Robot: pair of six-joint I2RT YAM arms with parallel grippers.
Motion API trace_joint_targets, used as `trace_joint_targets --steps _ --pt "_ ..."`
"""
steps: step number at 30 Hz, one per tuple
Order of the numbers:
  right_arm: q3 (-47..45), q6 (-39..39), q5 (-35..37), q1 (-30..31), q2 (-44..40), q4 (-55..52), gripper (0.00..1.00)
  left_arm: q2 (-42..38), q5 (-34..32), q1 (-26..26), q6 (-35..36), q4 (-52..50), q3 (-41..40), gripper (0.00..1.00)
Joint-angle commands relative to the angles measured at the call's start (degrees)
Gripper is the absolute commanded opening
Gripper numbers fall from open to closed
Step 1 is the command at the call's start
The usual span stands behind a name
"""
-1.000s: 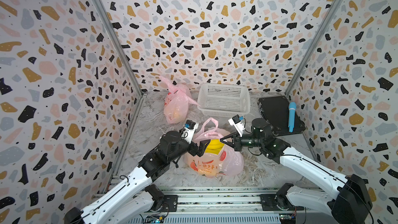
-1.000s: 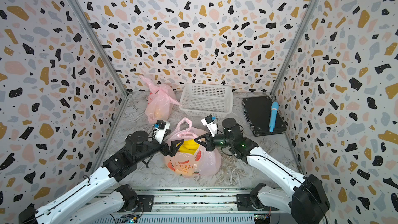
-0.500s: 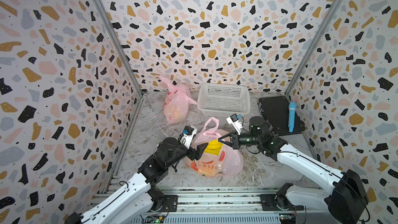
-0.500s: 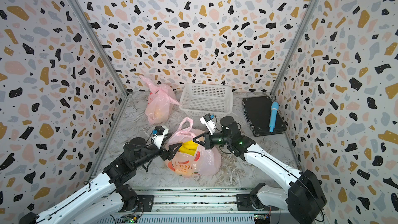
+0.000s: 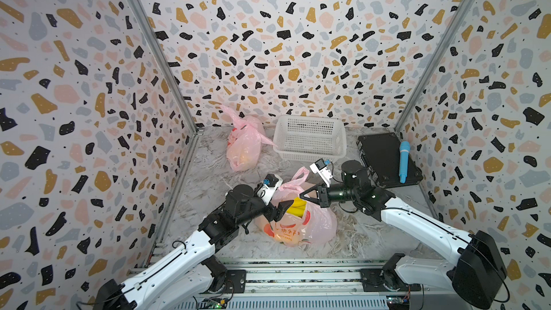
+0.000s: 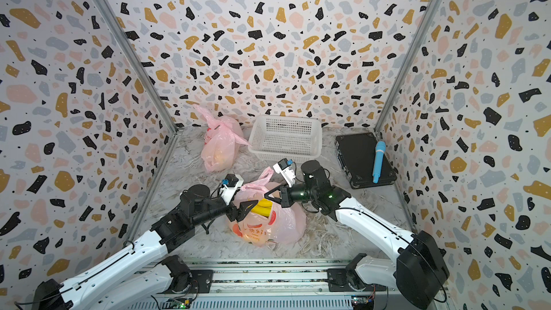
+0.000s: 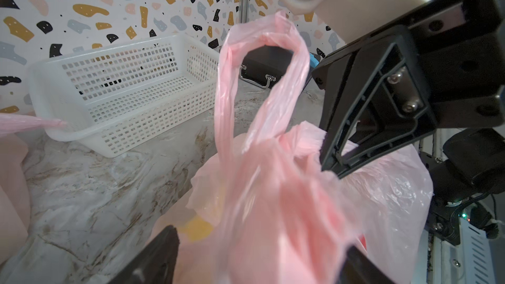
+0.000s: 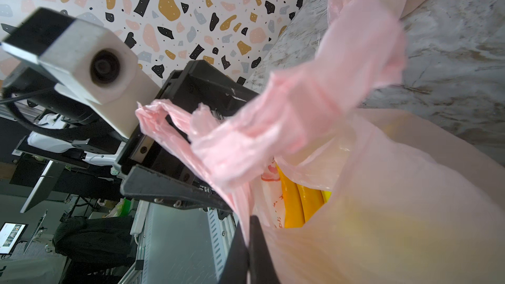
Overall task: Place the banana into a plastic bag & tie a knot
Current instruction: Cross the plastic bag at the center of the board.
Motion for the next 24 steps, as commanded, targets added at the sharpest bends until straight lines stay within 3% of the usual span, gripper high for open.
trace_joint_targets --steps 1,14,24 --pt "2.4 -0.35 -0.95 0.26 0.28 -1.46 0.0 0.59 3.06 0.01 2.41 0.79 3.15 0.87" --pt "2.73 -0.26 -1.13 0.26 0.69 -1.42 0.0 4.77 20.46 6.53 0.58 0.81 6.1 0.8" --pt "2.89 -0.13 -1.43 0.26 1.13 -1.38 0.0 7.78 23.76 7.12 0.51 1.84 7.49 0.66"
